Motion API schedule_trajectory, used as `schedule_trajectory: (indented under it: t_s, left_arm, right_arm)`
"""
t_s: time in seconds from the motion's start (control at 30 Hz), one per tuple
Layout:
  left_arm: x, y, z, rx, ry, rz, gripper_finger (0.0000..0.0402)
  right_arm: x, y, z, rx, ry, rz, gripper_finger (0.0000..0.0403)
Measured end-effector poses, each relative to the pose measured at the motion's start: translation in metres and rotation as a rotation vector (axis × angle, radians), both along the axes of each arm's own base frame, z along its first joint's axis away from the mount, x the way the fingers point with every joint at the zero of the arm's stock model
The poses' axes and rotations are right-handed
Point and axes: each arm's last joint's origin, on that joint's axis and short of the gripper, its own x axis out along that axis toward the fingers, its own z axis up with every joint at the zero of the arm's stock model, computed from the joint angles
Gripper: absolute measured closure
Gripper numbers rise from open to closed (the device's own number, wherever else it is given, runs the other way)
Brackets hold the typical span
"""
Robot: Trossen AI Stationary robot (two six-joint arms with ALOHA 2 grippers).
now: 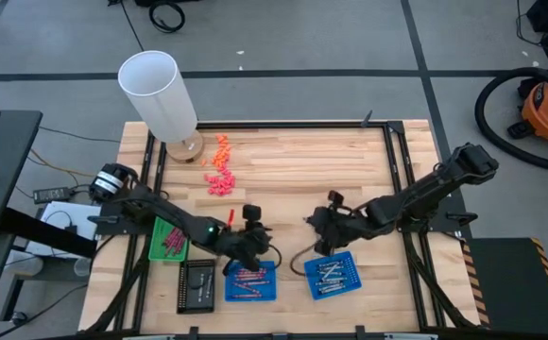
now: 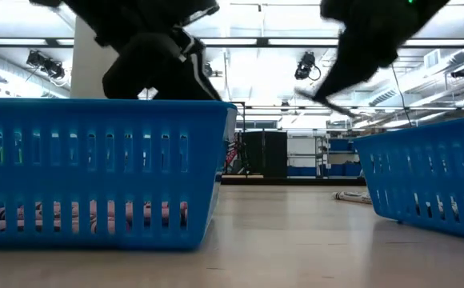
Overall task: Sort crayons
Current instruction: Put the white crayon into the black basket
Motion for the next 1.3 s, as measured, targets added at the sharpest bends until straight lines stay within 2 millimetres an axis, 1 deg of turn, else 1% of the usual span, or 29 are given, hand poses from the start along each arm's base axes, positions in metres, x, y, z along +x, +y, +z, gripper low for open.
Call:
schedule_trajectory:
  t_s: [0.07, 0.17, 0.3, 0.43, 0.53, 0.63, 0.93, 1.3]
  left_arm:
    - [0.002, 0.005, -0.005, -0.059, -0.059, -0.028, 0.0283]
    - [0.006, 0.011, -0.005, -0.128, -0.177, -0.026, 0.0283]
    - [0.011, 0.017, 0.001, -0.173, -0.283, -0.01, 0.0283]
    - [0.016, 0.018, 0.009, -0.233, -0.357, -0.072, 0.0283]
    - [0.018, 0.019, 0.014, -0.268, -0.406, -0.105, 0.0283]
    - [0.019, 0.019, 0.017, -0.263, -0.428, -0.119, 0.0283]
    - [0.021, 0.019, 0.024, -0.279, -0.498, -0.129, 0.0283]
    - [0.022, 0.018, 0.035, -0.308, -0.614, -0.136, 0.0283]
  right_arm:
    - [0.005, 0.006, 0.006, -0.007, -0.065, 0.075, 0.0363]
    - [0.01, 0.015, 0.016, -0.039, -0.16, 0.157, 0.0363]
    - [0.014, 0.023, 0.026, -0.092, -0.259, 0.235, 0.0363]
    - [0.017, 0.026, 0.034, -0.135, -0.33, 0.278, 0.0363]
    - [0.018, 0.027, 0.036, -0.158, -0.345, 0.291, 0.0363]
    - [0.019, 0.027, 0.038, -0.171, -0.361, 0.304, 0.0363]
    - [0.02, 0.028, 0.043, -0.198, -0.407, 0.32, 0.0363]
    - [0.021, 0.028, 0.045, -0.197, -0.42, 0.321, 0.0363]
